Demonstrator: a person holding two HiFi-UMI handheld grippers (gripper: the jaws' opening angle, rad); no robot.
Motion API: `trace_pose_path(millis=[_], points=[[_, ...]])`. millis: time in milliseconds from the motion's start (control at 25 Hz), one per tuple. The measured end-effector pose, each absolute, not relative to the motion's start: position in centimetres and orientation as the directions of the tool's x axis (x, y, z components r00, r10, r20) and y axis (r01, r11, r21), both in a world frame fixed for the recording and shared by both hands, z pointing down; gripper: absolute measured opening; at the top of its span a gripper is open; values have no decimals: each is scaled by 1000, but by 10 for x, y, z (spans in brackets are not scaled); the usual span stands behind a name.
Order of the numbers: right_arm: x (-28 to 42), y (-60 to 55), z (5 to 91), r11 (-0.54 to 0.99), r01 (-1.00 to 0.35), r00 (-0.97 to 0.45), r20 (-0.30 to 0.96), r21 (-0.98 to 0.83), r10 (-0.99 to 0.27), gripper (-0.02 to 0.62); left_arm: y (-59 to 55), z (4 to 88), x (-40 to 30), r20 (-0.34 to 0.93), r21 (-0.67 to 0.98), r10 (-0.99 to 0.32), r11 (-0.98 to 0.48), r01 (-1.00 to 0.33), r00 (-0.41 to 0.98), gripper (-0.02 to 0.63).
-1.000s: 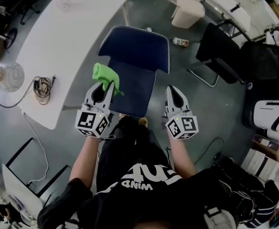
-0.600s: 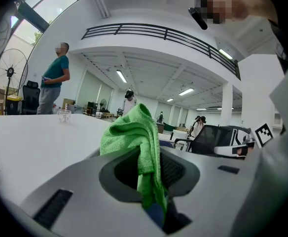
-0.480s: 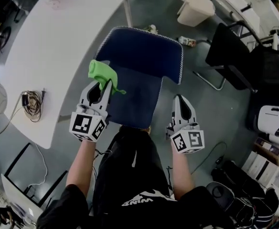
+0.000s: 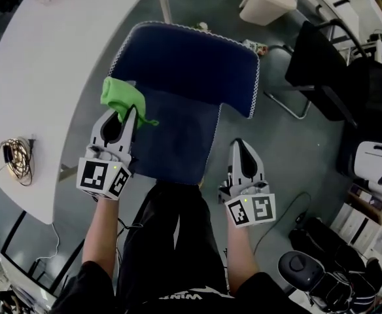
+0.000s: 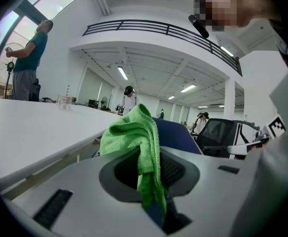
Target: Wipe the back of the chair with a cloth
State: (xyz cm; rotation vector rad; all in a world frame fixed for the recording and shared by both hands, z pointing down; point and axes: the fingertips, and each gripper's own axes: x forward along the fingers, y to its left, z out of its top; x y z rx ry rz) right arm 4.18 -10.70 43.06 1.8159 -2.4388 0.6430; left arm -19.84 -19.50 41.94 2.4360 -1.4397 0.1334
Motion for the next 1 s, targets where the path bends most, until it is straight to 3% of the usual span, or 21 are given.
trace_pose_path(millis=[440, 1000], points=[[50, -100, 448, 206, -920, -312, 305, -333, -900, -6, -247, 453, -219, 240, 109, -865, -427, -898, 441, 69], [69, -101, 452, 173, -919, -294, 321, -355, -900, -6, -301, 474, -187, 261, 84, -847, -458, -885, 463, 69]])
